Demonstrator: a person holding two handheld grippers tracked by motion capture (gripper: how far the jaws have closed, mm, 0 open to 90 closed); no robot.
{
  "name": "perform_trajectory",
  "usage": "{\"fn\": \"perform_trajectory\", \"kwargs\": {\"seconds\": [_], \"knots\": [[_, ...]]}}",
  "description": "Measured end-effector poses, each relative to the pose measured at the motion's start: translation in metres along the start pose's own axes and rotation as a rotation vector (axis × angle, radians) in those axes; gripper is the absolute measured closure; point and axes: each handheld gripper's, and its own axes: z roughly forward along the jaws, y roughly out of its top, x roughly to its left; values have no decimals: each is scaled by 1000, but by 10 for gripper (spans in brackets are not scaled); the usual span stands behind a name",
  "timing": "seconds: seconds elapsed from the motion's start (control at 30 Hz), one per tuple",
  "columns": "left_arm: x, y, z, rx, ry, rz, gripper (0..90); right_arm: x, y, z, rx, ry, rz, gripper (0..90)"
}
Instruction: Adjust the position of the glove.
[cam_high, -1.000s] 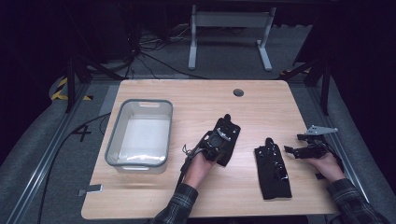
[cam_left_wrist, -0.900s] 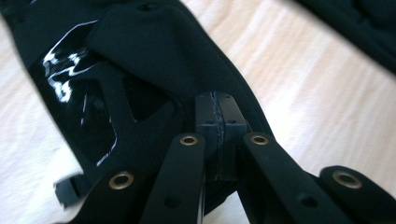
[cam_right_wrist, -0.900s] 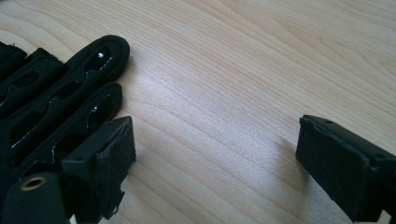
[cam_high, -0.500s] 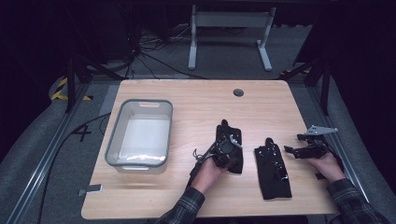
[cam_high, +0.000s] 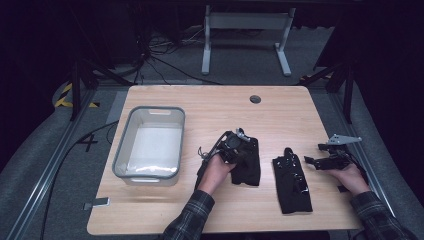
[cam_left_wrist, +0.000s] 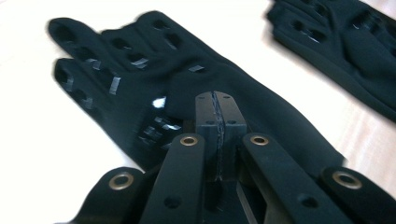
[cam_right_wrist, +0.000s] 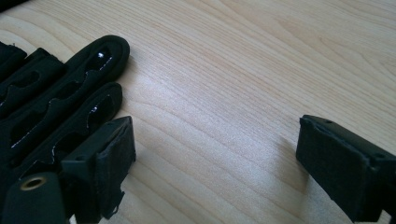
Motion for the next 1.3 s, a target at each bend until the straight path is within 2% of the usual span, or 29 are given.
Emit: {"fn": "perform_trajectory", "kwargs": {"seconds": [0.17, 0.23, 0.37, 0.7, 0.93, 1.0, 1.03, 1.07, 1.1, 1.17, 1.2, 1.23, 1.3], "knots": [[11, 2, 17, 43, 36, -2, 898, 0, 0, 0, 0, 0, 0, 127], [12, 0, 22, 65, 42, 2, 898, 0, 0, 0, 0, 0, 0, 127], [8, 0, 22, 71, 40, 20, 899, 0, 0, 0, 0, 0, 0, 127], [-14, -11, 16, 77, 2, 49, 899, 0, 0, 0, 0, 0, 0, 127], [-38, -29, 7, 63, -16, 38, 899, 0, 0, 0, 0, -2, -1, 127], [-40, -31, 6, 63, -15, 39, 899, 0, 0, 0, 0, -1, -1, 130], [-42, -33, 5, 60, -18, 37, 899, 0, 0, -1, -2, 1, -7, 158], [-45, -35, 3, 53, -16, 39, 898, 1, 0, -3, -3, 14, -16, 225], [-45, -35, 3, 53, -16, 39, 897, 1, 0, -3, -3, 14, -16, 225], [-45, -35, -1, 32, -21, 38, 896, 2, 3, -7, -3, 25, -18, 321], [-44, -35, -3, 22, -27, 37, 897, 4, 5, -13, -20, 31, -18, 395], [-44, -35, -10, 0, -25, 28, 897, 9, 6, -21, -44, 72, -18, 497], [-45, -36, -16, -9, -25, 24, 897, 21, 7, -29, -51, 123, -38, 600]]}}
